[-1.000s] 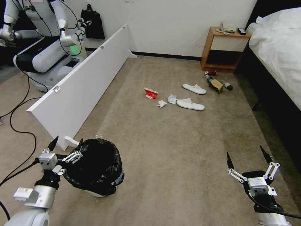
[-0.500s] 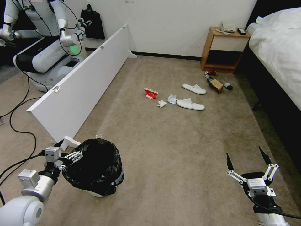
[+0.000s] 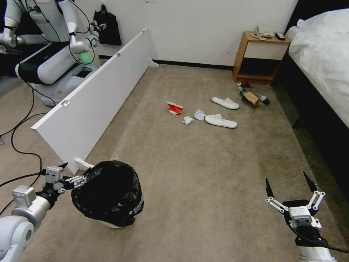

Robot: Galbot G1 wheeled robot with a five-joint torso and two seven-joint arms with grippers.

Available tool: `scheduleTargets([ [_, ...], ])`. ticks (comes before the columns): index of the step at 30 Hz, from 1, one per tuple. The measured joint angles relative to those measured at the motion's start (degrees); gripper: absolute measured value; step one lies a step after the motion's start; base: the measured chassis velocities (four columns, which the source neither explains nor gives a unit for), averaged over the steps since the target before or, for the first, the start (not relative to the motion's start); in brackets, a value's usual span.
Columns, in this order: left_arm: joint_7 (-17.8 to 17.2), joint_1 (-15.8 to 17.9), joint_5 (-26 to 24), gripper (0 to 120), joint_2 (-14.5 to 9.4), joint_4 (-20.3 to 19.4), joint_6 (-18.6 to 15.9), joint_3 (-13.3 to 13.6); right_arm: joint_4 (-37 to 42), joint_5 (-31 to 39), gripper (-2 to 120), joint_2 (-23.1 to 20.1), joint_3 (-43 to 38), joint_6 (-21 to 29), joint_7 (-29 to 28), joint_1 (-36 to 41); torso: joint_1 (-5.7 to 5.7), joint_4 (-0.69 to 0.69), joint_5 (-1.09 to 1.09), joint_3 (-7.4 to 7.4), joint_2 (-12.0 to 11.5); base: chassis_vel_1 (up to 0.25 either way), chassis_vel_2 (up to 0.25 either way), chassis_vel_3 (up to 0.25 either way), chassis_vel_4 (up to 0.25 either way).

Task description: Pick up the trash bin, then pick up the garbage from the floor and place it into the trash bin.

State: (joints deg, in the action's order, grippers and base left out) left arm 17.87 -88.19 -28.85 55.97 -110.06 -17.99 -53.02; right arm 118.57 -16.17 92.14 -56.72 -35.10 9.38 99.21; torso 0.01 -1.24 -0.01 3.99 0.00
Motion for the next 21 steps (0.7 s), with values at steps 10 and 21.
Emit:
scheduleTargets([
  [10,1.74,1.33,0.77,100,0.03,2.19,-3.70,1.28,-1.16,0.09,100,0.00,-0.09,0.00,-0.13,-0.79,0.00,-0.01,0.00,0.00,0.00,0.000,0.000,0.000,0.000],
  [21,1.83,1.30,1.90,100,-0.45,4.03,-9.75,1.97,-2.52,0.02,100,0.00,0.24,-0.27,-0.35,-1.19,0.00,0.00,0.00,0.00,0.00,0.000,0.000,0.000,0.000],
])
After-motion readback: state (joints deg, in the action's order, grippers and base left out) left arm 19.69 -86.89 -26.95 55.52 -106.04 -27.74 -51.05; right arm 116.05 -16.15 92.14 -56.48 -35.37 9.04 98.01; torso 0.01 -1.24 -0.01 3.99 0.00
